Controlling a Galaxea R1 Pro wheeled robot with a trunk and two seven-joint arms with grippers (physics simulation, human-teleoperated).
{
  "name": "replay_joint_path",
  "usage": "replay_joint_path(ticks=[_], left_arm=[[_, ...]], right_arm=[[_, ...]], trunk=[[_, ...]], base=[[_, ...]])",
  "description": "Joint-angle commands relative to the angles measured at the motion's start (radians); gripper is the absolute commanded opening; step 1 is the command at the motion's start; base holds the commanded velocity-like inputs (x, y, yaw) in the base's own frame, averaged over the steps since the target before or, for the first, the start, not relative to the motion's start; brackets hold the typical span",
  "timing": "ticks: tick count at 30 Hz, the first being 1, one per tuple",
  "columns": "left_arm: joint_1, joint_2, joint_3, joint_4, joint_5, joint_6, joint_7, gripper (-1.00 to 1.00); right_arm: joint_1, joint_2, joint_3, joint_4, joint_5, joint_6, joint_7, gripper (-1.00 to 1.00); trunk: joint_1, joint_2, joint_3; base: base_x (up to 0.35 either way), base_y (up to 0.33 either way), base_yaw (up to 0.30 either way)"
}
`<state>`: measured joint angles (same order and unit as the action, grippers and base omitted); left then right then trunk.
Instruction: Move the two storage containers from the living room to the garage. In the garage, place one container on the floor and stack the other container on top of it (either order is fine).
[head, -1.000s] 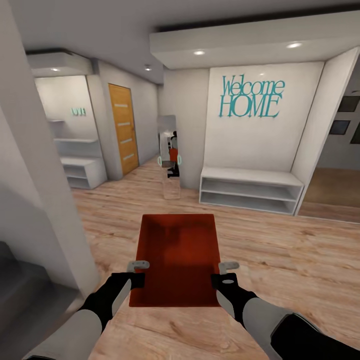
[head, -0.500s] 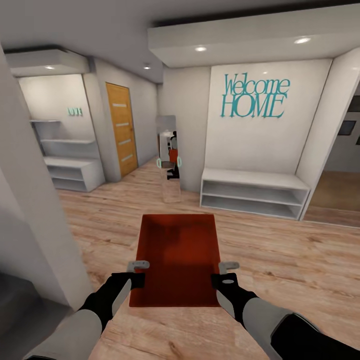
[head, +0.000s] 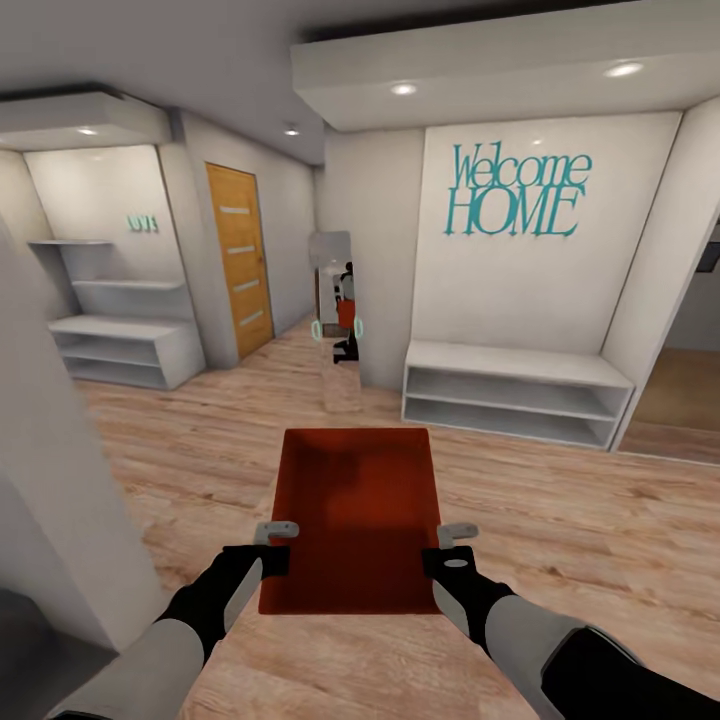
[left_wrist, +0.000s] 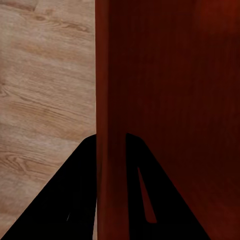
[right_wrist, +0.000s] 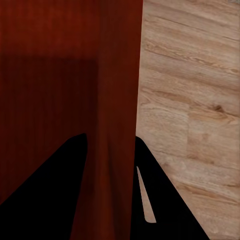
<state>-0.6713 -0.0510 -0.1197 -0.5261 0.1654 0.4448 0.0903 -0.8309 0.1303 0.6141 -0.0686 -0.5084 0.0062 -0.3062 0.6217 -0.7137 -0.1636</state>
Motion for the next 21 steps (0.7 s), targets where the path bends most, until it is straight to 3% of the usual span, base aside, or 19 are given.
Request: replay_joint_path(ticks=[1, 21], left_arm=[[-0.001, -0.007, 0.003, -0.011, -0.024, -0.029, 0.013, -1.00], [-0.001, -0.007, 0.003, -0.011, -0.024, -0.029, 0.014, -1.00]], right_arm=[[-0.001, 0.001, 0.007, 0.004, -0.025, -0.002, -0.088, -1.00], [-0.001, 0.001, 0.007, 0.004, -0.025, -0.002, -0.088, -1.00]], trunk=[[0.001, -0.001, -0.002], [0.001, -0.001, -0.002]], base=[[0.322, 0.000, 0.000], [0.322, 0.000, 0.000]])
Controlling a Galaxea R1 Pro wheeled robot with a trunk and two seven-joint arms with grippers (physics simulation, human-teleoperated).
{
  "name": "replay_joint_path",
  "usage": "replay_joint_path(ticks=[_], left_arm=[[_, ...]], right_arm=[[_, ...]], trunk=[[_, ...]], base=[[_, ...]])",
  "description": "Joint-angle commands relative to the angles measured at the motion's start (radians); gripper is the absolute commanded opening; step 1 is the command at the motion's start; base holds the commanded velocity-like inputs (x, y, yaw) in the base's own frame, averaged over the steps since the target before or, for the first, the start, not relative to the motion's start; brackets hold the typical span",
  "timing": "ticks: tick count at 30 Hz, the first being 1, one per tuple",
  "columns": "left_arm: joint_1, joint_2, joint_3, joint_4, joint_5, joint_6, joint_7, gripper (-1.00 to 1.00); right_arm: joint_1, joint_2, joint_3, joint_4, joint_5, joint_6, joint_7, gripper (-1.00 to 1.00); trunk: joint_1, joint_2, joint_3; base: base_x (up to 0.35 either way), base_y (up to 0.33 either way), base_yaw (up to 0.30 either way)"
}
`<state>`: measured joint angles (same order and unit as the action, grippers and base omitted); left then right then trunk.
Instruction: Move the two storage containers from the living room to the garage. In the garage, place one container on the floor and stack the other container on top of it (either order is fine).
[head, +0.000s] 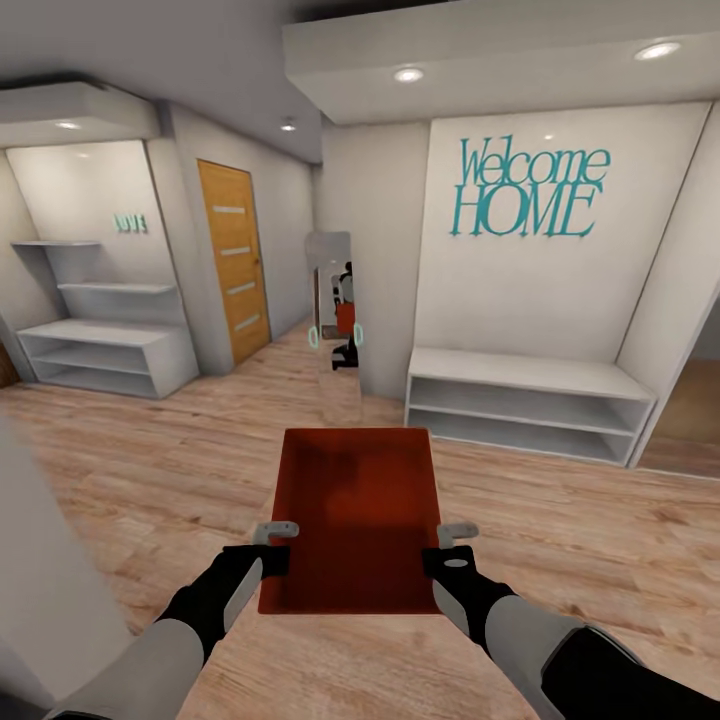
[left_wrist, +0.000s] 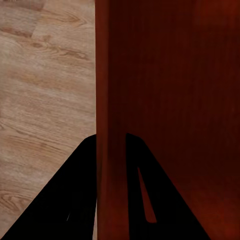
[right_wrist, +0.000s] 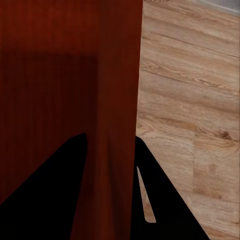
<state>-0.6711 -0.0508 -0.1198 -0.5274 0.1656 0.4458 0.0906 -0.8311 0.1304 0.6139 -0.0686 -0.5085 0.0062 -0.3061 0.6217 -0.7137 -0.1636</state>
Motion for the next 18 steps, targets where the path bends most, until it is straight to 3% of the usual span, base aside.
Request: replay_joint_path(ticks=[1, 18], left_arm=[[-0.001, -0.008, 0.003, -0.009, -0.024, -0.030, 0.013, -1.00], [-0.001, -0.008, 0.003, -0.009, -0.024, -0.030, 0.012, -1.00]], right_arm=[[-0.001, 0.001, 0.007, 0.004, -0.025, -0.002, -0.088, -1.00], [0.000, 0.001, 0.007, 0.004, -0.027, -0.002, -0.088, -1.00]], trunk=[[0.001, -0.001, -0.002], [0.001, -0.001, -0.002]], base=[[0.322, 0.000, 0.000], [0.322, 0.000, 0.000]])
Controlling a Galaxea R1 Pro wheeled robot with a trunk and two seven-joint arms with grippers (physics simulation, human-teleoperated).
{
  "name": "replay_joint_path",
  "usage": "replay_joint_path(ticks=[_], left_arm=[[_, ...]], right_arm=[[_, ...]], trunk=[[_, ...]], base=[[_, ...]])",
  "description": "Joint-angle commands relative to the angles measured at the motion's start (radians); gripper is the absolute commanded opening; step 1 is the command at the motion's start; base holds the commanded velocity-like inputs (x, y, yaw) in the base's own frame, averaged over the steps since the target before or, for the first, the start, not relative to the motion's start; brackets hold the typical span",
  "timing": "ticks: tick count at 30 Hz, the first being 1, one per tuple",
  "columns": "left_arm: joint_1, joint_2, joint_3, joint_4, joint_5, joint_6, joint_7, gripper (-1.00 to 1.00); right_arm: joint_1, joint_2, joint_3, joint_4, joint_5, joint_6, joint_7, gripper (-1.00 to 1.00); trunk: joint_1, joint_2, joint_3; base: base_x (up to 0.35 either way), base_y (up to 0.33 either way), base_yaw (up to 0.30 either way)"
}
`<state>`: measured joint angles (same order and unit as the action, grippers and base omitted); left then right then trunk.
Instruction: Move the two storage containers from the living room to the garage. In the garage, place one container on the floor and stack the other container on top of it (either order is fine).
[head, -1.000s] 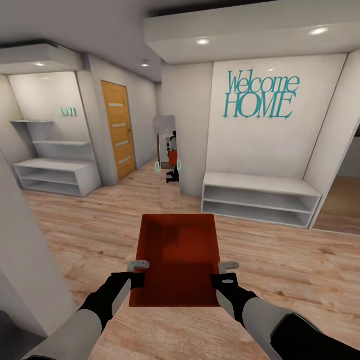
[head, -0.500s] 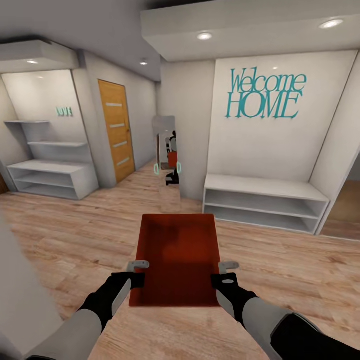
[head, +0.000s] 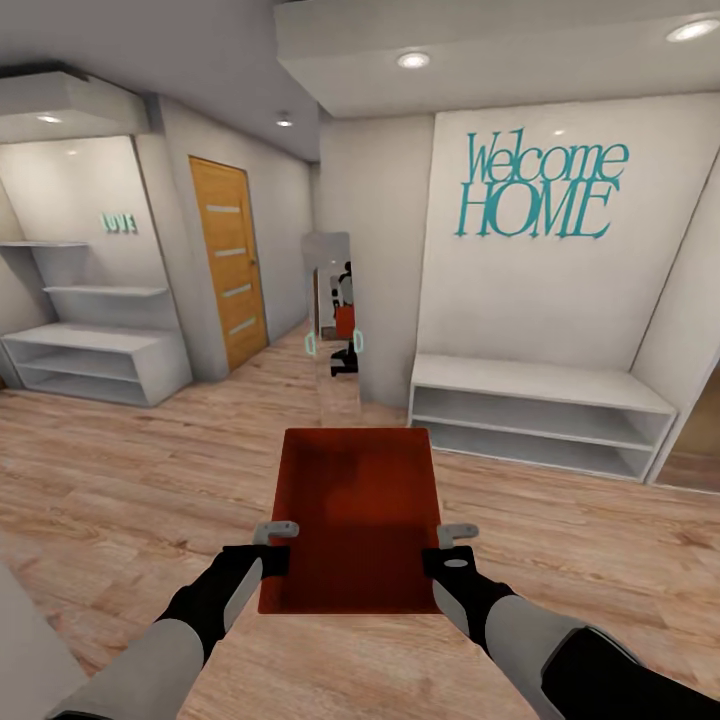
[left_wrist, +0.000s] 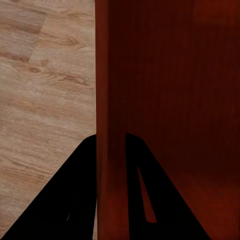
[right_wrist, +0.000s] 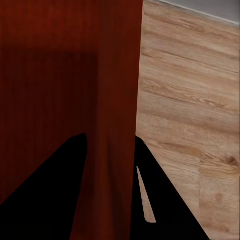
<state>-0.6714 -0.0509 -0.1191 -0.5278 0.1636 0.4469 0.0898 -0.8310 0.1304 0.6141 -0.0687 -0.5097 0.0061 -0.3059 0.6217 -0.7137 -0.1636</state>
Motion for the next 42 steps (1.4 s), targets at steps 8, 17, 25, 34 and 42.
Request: replay_joint_path(ticks=[8, 17, 25, 34, 42], left_arm=[[0.000, -0.008, 0.003, -0.009, -0.023, -0.031, 0.014, -1.00], [0.000, -0.008, 0.003, -0.009, -0.023, -0.031, 0.014, -1.00], [-0.001, -0.008, 0.003, -0.009, -0.022, -0.031, 0.014, -1.00], [-0.001, -0.008, 0.003, -0.009, -0.023, -0.032, 0.014, -1.00], [0.000, -0.008, 0.003, -0.009, -0.023, -0.031, 0.014, -1.00]], right_arm=[[-0.001, 0.000, 0.007, 0.004, -0.026, -0.002, -0.088, -1.00], [0.000, 0.000, 0.007, 0.004, -0.025, -0.002, -0.088, -1.00], [-0.001, 0.000, 0.007, 0.004, -0.024, -0.002, -0.088, -1.00], [-0.001, -0.002, 0.007, 0.004, -0.024, -0.002, -0.088, -1.00], [0.000, 0.000, 0.007, 0.004, -0.024, -0.002, -0.089, -1.00]], trunk=[[0.001, -0.001, -0.002], [0.001, -0.001, -0.002], [0.001, -0.001, -0.002], [0.001, -0.001, -0.002], [0.001, -0.001, -0.002]], base=[[0.322, 0.000, 0.121], [0.322, 0.000, 0.258], [0.322, 0.000, 0.108], [0.322, 0.000, 0.002], [0.322, 0.000, 0.025]])
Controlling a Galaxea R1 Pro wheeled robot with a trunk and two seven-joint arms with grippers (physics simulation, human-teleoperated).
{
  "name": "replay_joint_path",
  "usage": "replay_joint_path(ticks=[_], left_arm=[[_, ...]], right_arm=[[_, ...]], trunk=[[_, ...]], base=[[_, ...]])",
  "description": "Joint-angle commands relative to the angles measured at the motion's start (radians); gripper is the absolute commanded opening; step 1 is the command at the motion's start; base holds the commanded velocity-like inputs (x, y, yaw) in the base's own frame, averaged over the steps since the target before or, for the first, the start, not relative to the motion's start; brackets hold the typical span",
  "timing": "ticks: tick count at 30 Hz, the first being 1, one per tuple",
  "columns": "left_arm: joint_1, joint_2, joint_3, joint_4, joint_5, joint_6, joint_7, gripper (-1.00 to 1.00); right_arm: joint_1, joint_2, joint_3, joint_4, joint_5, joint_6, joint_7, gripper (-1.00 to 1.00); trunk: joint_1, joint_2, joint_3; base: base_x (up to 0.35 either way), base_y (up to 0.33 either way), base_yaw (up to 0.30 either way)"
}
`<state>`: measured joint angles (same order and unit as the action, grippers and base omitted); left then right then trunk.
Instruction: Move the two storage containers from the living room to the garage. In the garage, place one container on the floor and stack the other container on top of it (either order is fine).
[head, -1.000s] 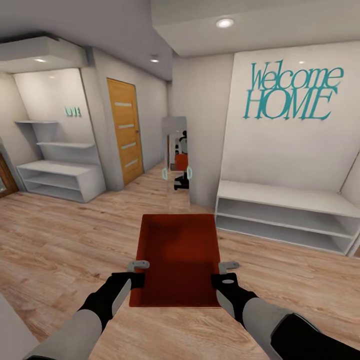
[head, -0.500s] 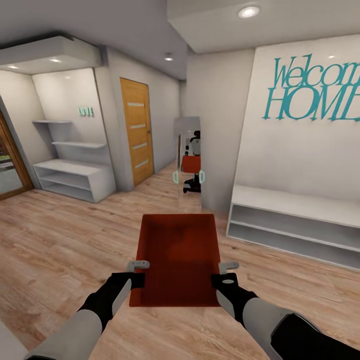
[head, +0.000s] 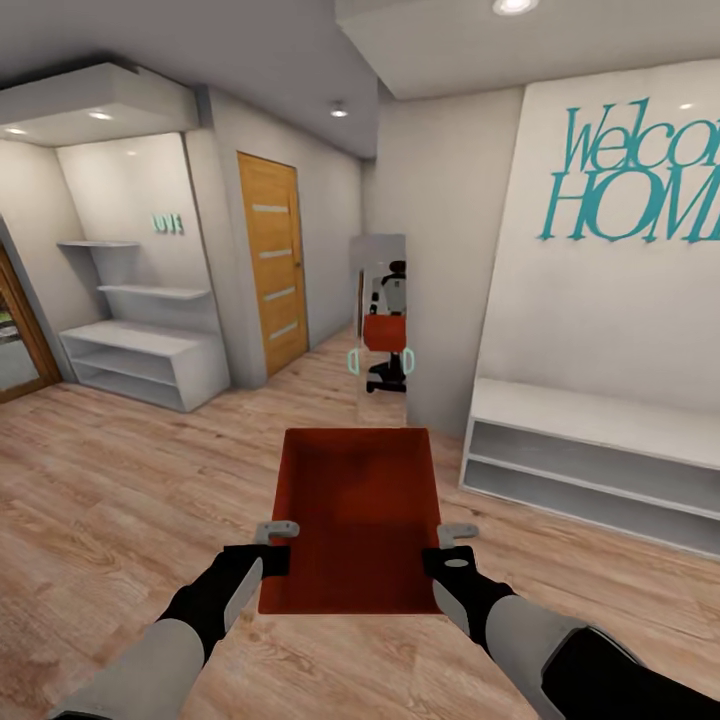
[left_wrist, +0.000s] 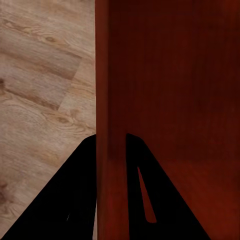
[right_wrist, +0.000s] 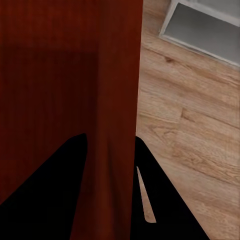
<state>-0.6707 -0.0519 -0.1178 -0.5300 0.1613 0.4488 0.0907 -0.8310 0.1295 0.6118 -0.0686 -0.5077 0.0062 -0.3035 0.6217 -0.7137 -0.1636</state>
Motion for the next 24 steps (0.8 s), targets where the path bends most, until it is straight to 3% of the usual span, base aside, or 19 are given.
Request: replay_joint_path(ticks=[1, 19, 24], left_arm=[[-0.001, -0.007, 0.001, -0.007, -0.021, -0.033, 0.013, -1.00], [-0.001, -0.008, 0.001, -0.007, -0.020, -0.034, 0.013, -1.00], [-0.001, -0.008, 0.001, -0.007, -0.020, -0.033, 0.013, -1.00]], right_arm=[[-0.001, 0.000, 0.009, 0.004, -0.026, -0.002, -0.091, -1.00], [-0.001, -0.001, 0.009, 0.004, -0.026, -0.002, -0.094, -1.00], [-0.001, -0.001, 0.009, 0.004, -0.026, -0.002, -0.094, -1.00]], trunk=[[0.001, -0.001, -0.002], [0.001, -0.001, -0.002], [0.001, -0.001, -0.002]], base=[[0.322, 0.000, 0.179], [0.322, 0.000, 0.262], [0.322, 0.000, 0.074]])
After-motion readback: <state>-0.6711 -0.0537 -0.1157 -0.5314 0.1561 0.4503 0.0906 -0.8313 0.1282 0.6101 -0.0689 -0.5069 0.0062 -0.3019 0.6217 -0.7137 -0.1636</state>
